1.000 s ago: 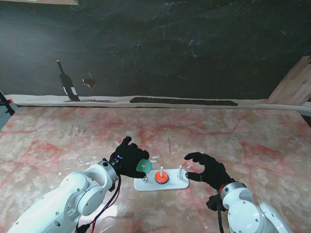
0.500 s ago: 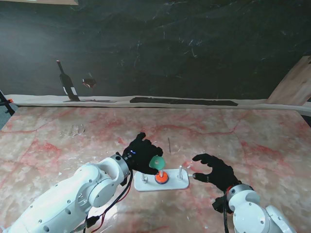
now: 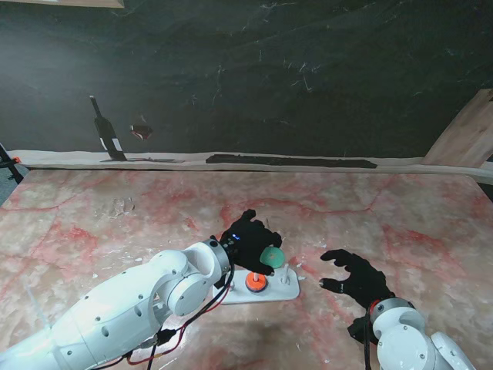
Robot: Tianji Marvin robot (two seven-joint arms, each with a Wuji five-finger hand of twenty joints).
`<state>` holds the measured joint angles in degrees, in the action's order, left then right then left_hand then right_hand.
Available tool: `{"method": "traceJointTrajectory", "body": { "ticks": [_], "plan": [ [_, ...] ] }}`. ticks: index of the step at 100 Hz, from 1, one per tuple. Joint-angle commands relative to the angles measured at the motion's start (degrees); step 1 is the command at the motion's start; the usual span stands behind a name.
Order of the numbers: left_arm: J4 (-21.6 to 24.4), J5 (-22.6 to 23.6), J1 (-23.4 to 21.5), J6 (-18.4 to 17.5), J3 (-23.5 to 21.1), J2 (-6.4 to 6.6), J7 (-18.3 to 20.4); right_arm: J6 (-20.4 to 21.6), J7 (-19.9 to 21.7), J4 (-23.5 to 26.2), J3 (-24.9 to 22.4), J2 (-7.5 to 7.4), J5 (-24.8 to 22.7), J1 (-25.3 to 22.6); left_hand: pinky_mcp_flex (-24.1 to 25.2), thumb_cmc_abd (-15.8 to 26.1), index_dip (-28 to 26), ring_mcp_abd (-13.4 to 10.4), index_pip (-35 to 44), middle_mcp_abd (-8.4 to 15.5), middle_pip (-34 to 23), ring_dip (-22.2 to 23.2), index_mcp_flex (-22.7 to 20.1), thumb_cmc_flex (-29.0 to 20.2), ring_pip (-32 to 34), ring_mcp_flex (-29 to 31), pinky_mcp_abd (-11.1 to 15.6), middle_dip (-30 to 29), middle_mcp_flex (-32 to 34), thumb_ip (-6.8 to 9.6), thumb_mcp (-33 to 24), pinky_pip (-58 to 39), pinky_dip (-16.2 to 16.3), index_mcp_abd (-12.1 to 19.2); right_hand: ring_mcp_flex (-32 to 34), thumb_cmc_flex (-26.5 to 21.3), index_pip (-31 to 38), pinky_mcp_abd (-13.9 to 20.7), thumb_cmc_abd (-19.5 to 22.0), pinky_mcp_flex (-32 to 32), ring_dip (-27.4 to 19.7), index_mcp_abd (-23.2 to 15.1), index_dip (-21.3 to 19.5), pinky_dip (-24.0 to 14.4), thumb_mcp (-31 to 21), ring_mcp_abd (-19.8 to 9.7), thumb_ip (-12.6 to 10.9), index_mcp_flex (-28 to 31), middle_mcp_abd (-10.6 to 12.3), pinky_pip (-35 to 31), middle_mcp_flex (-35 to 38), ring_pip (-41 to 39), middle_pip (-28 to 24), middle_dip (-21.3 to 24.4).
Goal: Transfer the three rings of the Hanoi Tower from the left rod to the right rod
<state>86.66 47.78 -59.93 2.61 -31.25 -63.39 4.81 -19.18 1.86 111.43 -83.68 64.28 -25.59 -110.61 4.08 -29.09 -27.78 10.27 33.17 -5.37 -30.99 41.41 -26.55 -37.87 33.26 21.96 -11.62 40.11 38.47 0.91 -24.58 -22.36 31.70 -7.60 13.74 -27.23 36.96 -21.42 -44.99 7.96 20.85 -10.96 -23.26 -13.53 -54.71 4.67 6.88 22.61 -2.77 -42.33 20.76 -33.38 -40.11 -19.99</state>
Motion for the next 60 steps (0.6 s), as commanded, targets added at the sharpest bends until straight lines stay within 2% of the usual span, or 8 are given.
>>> {"method": "traceJointTrajectory", "body": {
  "ticks": [1, 34, 60],
  "plan": [
    [-0.63, -0.74, 1.37, 0.18, 0.54, -1.19, -0.33, -0.26, 0.13, -0.31, -0.06, 0.20, 0.15, -0.39, 0.34, 2.75, -3.07, -0.31, 5.97, 1.15, -0.34, 0.75, -3.82, -2.11, 0.80, -0.21, -0.79, 0.59, 0.66, 3.09, -6.39, -0.17, -0.66, 3.59, 0.69, -0.60, 0.08, 0.02, -0.14, 0.35, 0.42, 0.69, -0.08, 0.90, 0.62, -0.01, -1.76, 0.10, 0.08, -0.78, -0.67, -0.09, -0.26, -0.25],
    [-5.49, -3.58, 6.54, 0.13, 6.12, -3.76, -2.45, -0.20, 0.17, -0.63, -0.67, 0.28, 1.02, -0.64, 0.42, 2.79, -3.14, -0.49, 6.09, 1.39, -0.45, 0.81, -3.71, -2.05, 0.84, -0.30, -0.75, 0.65, 0.55, 3.13, -6.33, -0.04, -0.77, 3.68, 0.54, -0.66, 0.07, 0.05, -0.20, 0.37, 0.41, 0.70, -0.07, 0.98, 0.65, 0.02, -1.78, -0.06, 0.04, -0.64, -0.83, -0.08, -0.31, -0.24],
    [-7.43, -4.86, 7.62, -0.25, 7.56, -4.45, -2.63, -0.52, -0.10, -0.24, -0.70, 0.38, 1.41, -0.95, 0.40, 2.78, -3.13, -0.47, 6.10, 1.29, -0.53, 0.86, -3.71, -2.03, 0.93, -0.23, -0.71, 0.68, 0.63, 3.14, -6.34, -0.03, -0.74, 3.64, 0.55, -0.63, 0.11, 0.05, -0.24, 0.38, 0.43, 0.75, -0.07, 1.05, 0.63, 0.03, -1.77, -0.10, 0.08, -0.48, -0.87, -0.14, -0.35, -0.24]
  ]
}}
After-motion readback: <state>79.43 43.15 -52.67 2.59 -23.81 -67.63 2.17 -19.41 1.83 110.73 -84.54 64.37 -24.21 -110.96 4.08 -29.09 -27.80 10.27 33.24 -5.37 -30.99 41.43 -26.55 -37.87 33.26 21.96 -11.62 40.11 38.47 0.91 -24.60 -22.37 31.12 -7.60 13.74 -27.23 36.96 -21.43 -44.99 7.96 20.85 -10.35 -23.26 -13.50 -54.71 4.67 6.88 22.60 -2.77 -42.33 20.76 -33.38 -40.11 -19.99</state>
